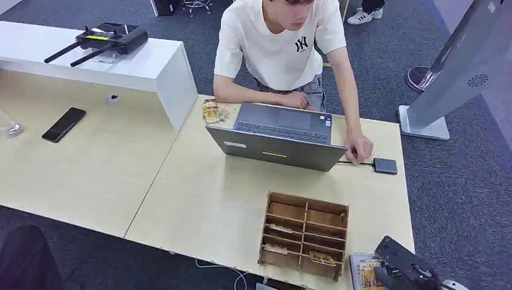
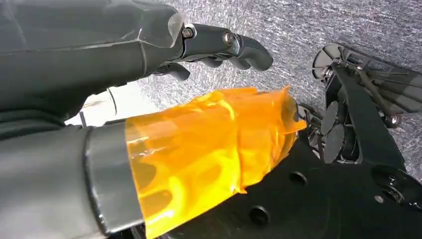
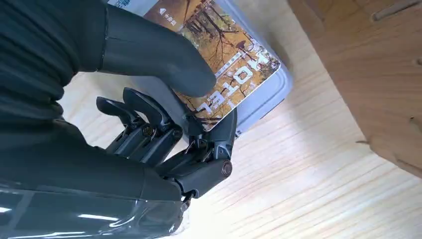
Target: Pass the card to the sensor for recognition and then transmit it.
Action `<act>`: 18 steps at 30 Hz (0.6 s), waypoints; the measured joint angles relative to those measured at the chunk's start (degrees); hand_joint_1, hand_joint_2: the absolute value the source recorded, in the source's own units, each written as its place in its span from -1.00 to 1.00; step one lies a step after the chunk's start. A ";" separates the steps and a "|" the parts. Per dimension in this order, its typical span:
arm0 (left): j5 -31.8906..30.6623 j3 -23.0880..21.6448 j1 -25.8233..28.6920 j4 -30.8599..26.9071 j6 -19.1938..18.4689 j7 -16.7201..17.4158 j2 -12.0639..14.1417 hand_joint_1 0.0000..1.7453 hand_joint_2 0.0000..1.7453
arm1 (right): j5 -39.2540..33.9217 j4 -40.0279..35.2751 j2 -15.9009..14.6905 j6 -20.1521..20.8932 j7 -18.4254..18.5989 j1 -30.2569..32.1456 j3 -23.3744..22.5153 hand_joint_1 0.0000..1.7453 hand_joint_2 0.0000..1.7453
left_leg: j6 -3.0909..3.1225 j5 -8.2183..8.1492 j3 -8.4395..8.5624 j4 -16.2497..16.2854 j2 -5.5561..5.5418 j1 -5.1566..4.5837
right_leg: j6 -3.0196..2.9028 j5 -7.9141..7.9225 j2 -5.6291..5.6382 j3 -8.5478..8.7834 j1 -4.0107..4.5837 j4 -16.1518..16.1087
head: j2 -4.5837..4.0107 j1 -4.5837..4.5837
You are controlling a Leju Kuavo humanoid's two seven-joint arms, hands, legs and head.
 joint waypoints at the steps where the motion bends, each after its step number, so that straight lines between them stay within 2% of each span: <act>1: -0.18 0.17 0.00 0.00 0.00 0.00 0.00 -1.00 -1.00 | -0.28 0.00 0.15 0.09 -0.35 -0.07 0.13 1.00 1.00 | 0.00 0.00 0.00 0.00 0.00 0.00 | 0.00 0.00 0.00 0.00 0.00 0.00 | 0.00 0.00; 18: -1.12 2.38 -0.27 0.00 0.72 -0.50 -0.63 -1.00 -1.00 | -2.80 -3.50 1.22 0.02 -5.99 -3.58 1.36 1.00 1.00 | 0.00 0.00 -0.02 0.00 0.00 0.00 | 0.00 0.00 -0.01 -0.01 -0.01 0.00 | 0.00 0.00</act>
